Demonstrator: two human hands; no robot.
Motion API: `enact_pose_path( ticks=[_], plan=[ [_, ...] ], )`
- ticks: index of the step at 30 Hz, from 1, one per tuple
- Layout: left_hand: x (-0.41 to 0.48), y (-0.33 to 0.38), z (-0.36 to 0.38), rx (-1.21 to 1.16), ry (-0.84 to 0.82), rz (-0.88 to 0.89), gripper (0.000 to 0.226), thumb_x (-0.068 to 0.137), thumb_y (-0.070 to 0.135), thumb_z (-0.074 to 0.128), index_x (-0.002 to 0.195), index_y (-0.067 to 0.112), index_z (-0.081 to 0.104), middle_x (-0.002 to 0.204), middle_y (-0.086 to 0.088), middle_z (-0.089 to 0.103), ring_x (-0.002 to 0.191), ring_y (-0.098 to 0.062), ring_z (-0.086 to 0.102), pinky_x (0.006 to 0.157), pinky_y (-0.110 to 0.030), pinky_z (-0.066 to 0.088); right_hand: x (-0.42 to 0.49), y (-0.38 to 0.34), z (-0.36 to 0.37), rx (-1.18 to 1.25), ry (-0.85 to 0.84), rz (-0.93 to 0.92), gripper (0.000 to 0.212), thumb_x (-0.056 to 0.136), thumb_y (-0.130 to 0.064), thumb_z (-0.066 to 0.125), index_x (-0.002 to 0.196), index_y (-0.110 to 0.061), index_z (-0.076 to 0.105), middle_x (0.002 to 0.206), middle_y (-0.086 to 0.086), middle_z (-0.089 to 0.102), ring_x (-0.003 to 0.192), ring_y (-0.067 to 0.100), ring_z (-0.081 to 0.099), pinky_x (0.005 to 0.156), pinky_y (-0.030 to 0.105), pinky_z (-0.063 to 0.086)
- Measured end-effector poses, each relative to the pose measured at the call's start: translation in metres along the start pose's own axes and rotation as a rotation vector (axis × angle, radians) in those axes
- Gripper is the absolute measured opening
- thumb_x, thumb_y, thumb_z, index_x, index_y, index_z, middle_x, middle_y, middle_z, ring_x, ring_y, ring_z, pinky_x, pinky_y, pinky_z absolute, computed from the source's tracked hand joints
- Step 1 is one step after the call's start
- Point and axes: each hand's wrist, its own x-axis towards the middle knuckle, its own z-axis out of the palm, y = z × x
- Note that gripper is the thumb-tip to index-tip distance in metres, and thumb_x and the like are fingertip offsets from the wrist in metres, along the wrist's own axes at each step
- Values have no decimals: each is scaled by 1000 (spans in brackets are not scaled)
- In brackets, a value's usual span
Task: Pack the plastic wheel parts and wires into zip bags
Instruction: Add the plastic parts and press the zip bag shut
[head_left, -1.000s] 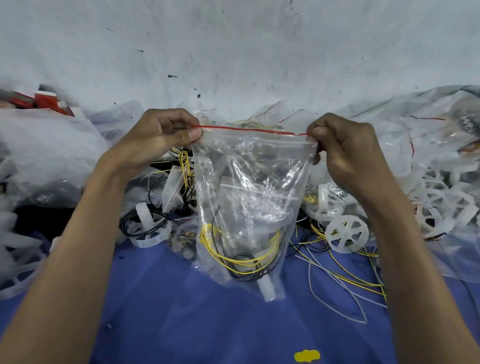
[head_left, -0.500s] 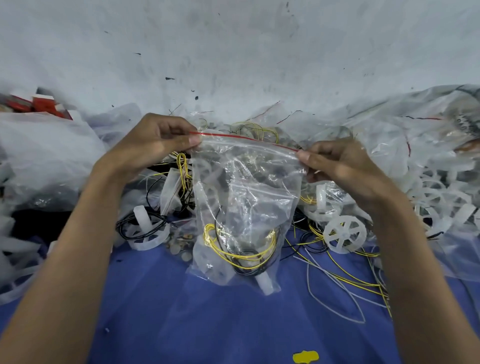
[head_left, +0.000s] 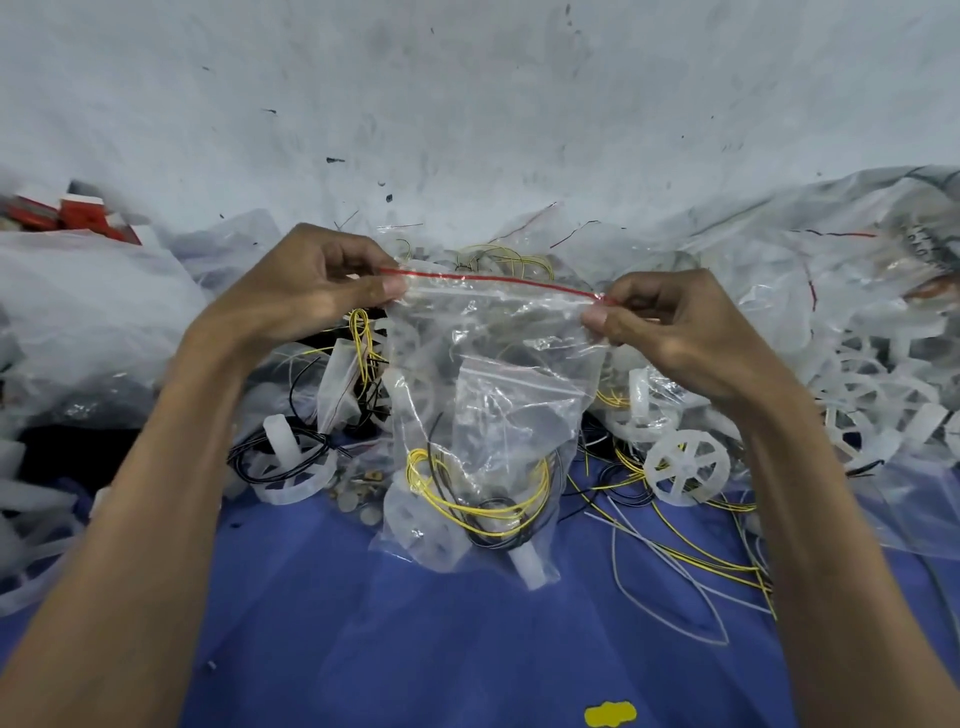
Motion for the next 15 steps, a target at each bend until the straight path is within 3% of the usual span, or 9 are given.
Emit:
enact_pose_path(
  ticks=[5,8,11,13,15],
  plan=[
    [-1,4,8,-5,-20,9,14,69,44,69,76,32,74,77,0,71,77,-9,64,87,-42,50,0,-4,3,41,35,1,12,83,-23,68,76,-13,70,71,6,70,67,15,63,69,32,51],
    [-1,7,11,-44,20,23,14,67,40,70,74,28,74,75,-2,71,77,-12,64,86,-40,50,-2,-6,3,74,51,-11,9,83,-19,68,77,-12,70,72,6,70,66,14,62,66,29,49],
    [-1,11,14,-63,27,56,12,72,27,70,75,15,69,76,-15,66,78,-17,63,81,-35,51,-2,-9,5,62,58,-60,7,83,-11,68,76,-11,69,73,8,70,63,10,61,59,15,45],
    [-1,15,15,-63,17,93,6,77,17,68,75,12,66,73,-8,63,75,-14,61,76,-28,49,-2,-11,5,85,67,-69,7,82,-12,69,75,-15,69,67,-2,69,63,8,61,59,14,46],
    [-2,17,16,-75,8,94,7,76,20,68,77,13,67,73,-3,66,76,-13,63,77,-25,51,-2,-12,5,93,48,-59,8,81,-17,70,74,-19,70,64,-7,68,62,7,60,60,15,47]
  ],
)
